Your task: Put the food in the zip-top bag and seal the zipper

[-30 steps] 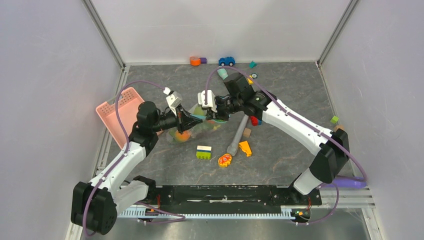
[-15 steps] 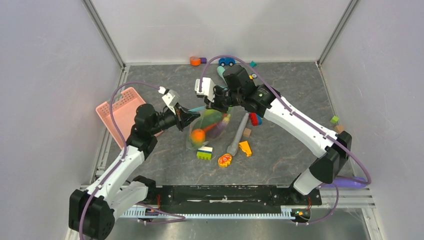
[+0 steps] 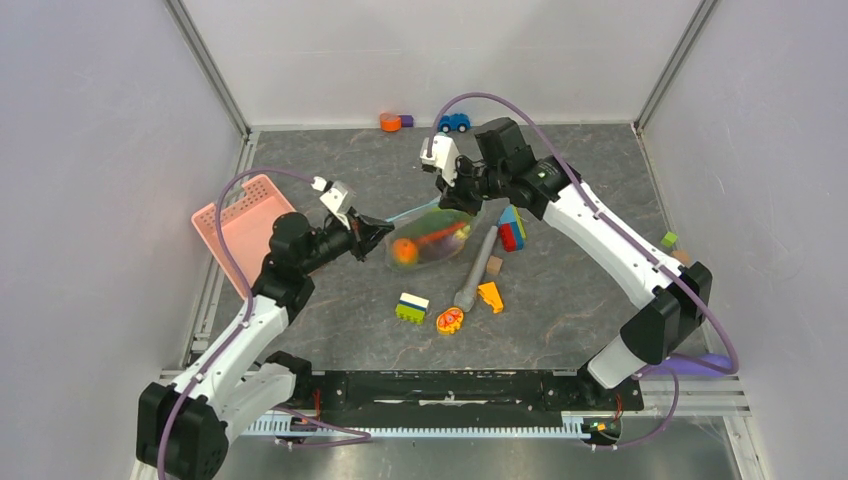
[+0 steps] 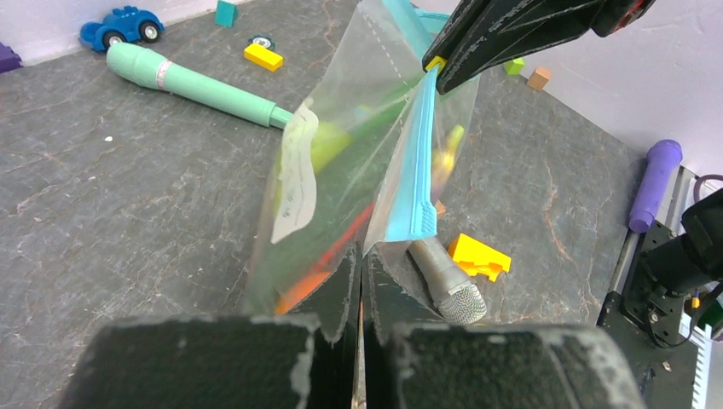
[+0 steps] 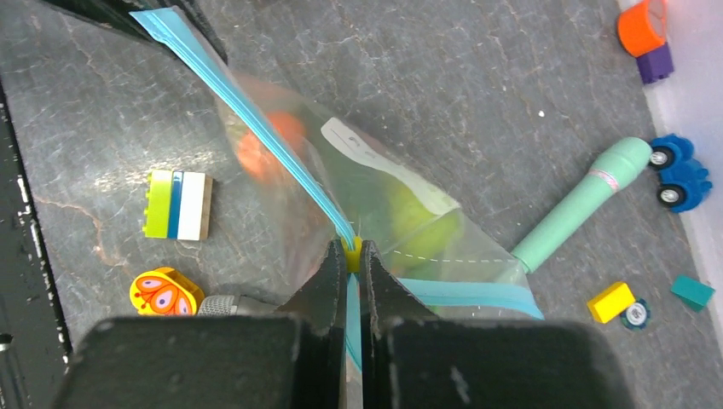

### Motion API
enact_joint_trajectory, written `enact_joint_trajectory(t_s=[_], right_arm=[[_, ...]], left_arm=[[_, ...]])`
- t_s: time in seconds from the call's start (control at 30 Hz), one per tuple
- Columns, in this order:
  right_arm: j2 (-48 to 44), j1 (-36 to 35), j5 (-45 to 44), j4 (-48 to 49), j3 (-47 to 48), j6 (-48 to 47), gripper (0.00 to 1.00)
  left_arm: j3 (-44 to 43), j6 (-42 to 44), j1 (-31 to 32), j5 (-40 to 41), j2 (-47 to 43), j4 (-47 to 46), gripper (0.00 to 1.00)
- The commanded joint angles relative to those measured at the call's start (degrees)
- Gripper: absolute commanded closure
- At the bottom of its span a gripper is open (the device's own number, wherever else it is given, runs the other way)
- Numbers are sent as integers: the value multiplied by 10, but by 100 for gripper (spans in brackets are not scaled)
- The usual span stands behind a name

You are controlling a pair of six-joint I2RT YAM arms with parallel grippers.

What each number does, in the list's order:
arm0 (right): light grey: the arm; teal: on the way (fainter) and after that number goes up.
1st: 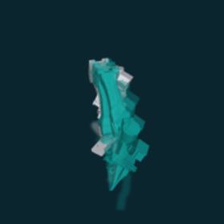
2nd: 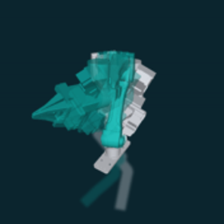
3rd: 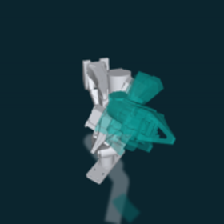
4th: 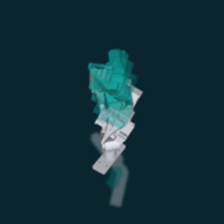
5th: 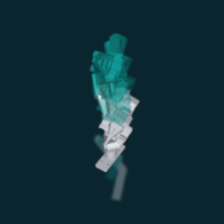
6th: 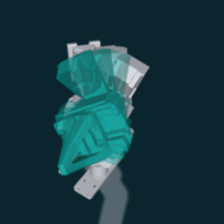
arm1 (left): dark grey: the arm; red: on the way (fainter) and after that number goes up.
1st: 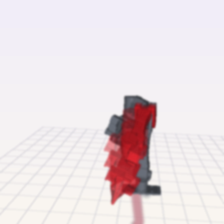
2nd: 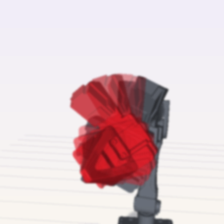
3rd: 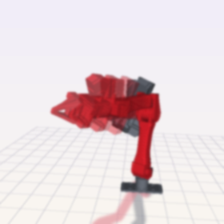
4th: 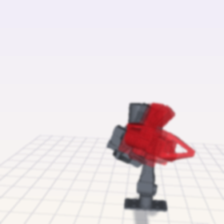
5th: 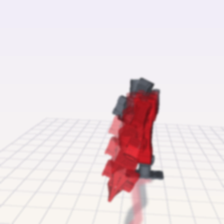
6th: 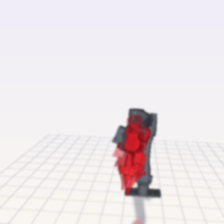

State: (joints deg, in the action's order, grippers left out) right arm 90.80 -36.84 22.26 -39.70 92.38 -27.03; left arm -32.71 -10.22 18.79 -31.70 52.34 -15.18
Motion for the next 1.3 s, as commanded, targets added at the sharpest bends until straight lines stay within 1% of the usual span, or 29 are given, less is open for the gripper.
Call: enact_joint_trajectory(t_s=[0.0,0.03,0.1,0.17,0.2,0.37,0.47,0.53,0.57,0.63,0.67,0.7,0.73,0.87,1.0,1.07,1.1,1.13,1.17,1.23,1.27], right_arm=[[-37,35,30,20,-6,-23,100],[-39,35,46,27,-12,-24,100],[-47,35,77,39,-23,-36,100],[-57,34,98,48,-36,-50,100],[-61,35,107,53,-44,-55,100],[-65,34,157,65,-64,-72,100],[-60,29,180,65,-62,-80,100],[-58,25,186,70,-62,-84,100],[-58,22,190,73,-62,-86,100],[-58,13,199,75,-60,-98,100],[-58,8,201,74,-60,-104,100],[-58,1,201,74,-59,-110,100],[-59,-5,200,74,-59,-117,100],[-56,-31,192,85,-51,-120,97],[-61,-41,155,160,-55,-45,96],[-65,-40,150,175,-58,-44,96],[-69,-41,149,173,-60,-49,94],[-74,-41,149,165,-66,-59,89],[-78,-41,147,155,-70,-68,82],[-94,-41,114,149,-85,-57,63],[-103,-41,78,155,-93,-30,54]], left_arm=[[2,19,-11,-19,10,-6,98],[-4,16,-11,-40,15,-14,95],[-20,9,-11,-102,29,-21,66],[-30,-10,-11,-130,46,-43,56],[-32,-15,-11,-135,53,-57,54],[-36,-41,-10,-173,91,-123,50],[-47,-53,-3,-192,114,-155,50],[-60,-52,6,-202,130,-157,51],[-67,-50,12,-206,138,-157,55],[-81,-47,23,-218,155,-157,76],[-88,-46,28,-223,163,-157,90],[-95,-46,33,-225,169,-157,97],[-101,-47,38,-227,175,-156,98],[-109,-46,53,-234,183,-157,98],[-100,-43,61,-229,169,-158,98],[-90,-42,62,-221,159,-157,98],[-83,-40,62,-218,154,-157,98],[-77,-36,62,-216,146,-157,98],[-72,-33,62,-216,139,-155,98],[-60,-25,62,-225,126,-155,98],[-55,-20,62,-229,121,-152,98]])
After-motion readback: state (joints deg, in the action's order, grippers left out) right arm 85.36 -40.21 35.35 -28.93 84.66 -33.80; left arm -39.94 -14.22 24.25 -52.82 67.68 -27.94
